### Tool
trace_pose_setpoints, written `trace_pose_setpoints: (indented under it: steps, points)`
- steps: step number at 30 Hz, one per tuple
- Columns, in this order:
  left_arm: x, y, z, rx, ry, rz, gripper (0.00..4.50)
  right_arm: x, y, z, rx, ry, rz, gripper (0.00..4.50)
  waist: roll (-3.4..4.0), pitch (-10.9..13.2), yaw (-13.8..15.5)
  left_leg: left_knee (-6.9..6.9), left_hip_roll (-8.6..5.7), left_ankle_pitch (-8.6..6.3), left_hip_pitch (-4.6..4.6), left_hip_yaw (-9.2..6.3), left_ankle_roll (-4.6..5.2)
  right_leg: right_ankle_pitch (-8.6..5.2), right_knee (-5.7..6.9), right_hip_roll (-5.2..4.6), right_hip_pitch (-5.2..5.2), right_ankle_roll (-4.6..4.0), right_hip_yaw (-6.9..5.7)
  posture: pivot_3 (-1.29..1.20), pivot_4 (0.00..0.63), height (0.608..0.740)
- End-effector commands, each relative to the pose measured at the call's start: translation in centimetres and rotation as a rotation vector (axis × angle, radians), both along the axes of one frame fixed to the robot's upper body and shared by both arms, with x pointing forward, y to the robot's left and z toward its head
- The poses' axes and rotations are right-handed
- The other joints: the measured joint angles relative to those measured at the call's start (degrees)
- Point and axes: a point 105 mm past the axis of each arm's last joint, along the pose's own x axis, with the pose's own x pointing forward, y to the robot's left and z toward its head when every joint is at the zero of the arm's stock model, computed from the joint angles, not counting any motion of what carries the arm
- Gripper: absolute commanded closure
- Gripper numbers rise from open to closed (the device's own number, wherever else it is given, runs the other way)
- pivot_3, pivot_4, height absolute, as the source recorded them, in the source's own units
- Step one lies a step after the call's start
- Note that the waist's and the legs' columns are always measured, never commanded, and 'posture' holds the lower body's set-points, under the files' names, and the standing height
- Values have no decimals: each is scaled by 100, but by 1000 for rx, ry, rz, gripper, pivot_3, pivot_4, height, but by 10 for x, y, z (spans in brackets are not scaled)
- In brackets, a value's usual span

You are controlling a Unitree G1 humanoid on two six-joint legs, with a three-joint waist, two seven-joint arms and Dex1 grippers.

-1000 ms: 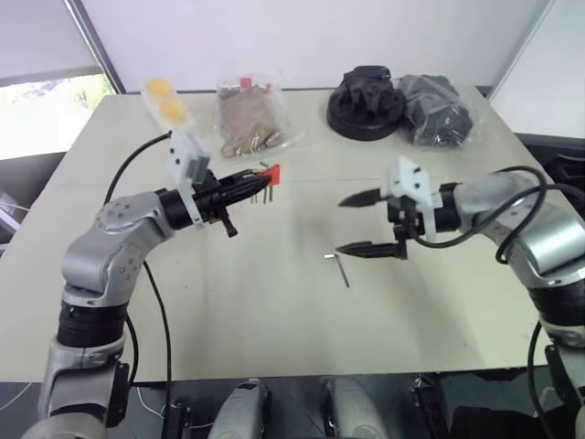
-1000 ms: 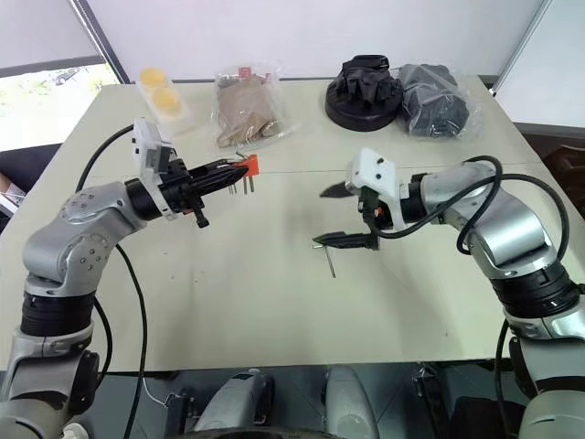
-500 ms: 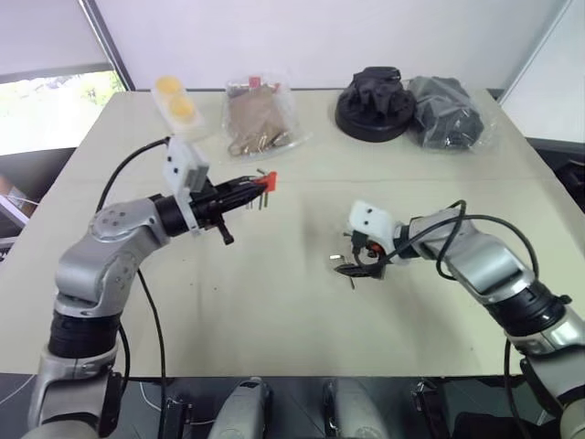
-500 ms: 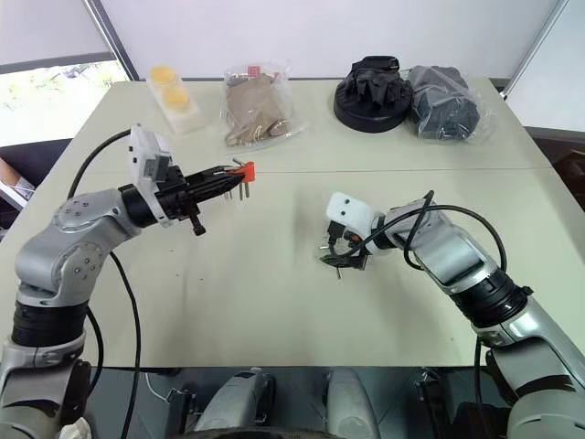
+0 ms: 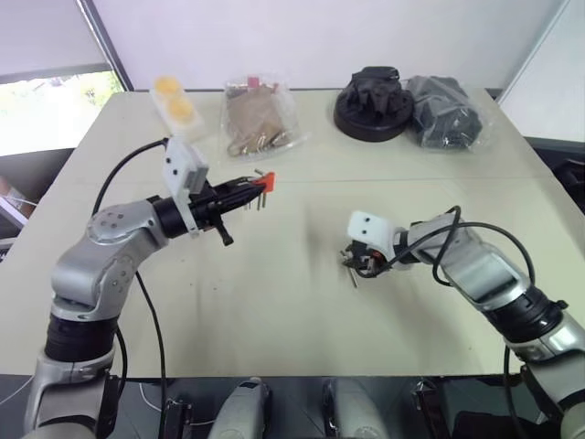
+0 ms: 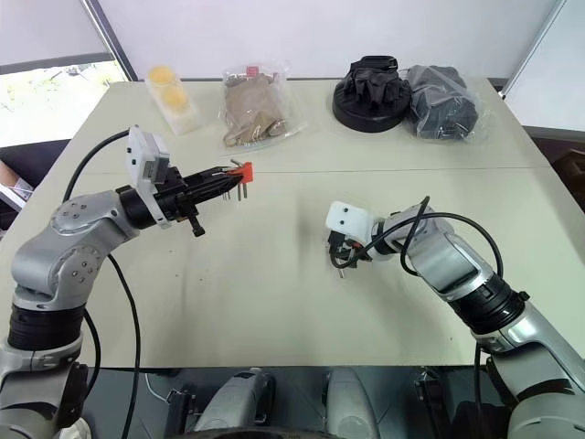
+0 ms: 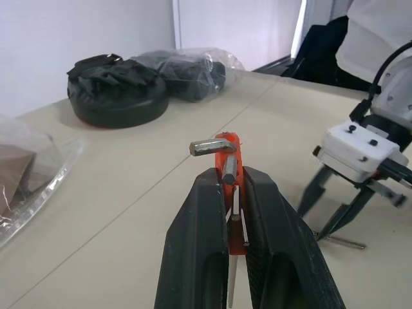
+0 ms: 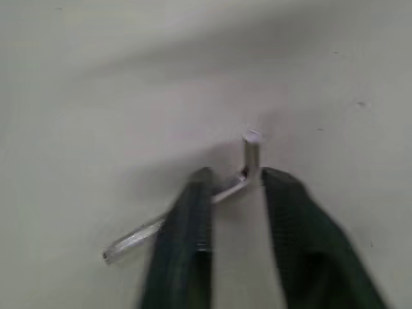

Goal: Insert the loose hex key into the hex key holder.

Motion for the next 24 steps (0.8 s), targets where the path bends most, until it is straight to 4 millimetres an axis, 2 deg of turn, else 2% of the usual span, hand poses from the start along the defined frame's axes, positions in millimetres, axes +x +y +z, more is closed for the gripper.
trace_pose_setpoints:
  steps: [1,10,14,22,24]
  points:
    - [-5,1,12,2,-55,1,4500,-2,5,0,-13,-17,23,4470,-2,-1,1,0,0,0,0,0,0,0,0,0,0,0,0,0,150,740]
    - [-5,2,11,4,-58,9,4500,-1,13,4,29,-52,30,4470,-2,-2,-8,0,1,0,0,-1,0,0,0,1,1,0,-1,0,150,740]
    - [-4,0,10,7,-57,6,4500,-3,11,6,42,-42,21,4470,-2,-2,-8,0,1,0,1,-1,0,0,0,1,1,0,-1,0,150,740]
    - [-3,-4,11,5,-56,-9,4500,-6,6,0,-10,-107,130,4470,-2,-1,-1,0,0,0,0,0,0,0,0,1,1,0,-1,0,150,740]
    - [-3,-4,10,5,-55,-11,4500,-5,4,0,-19,-121,134,3960,-2,-1,0,0,0,0,1,-1,0,0,0,1,1,0,-2,0,150,740]
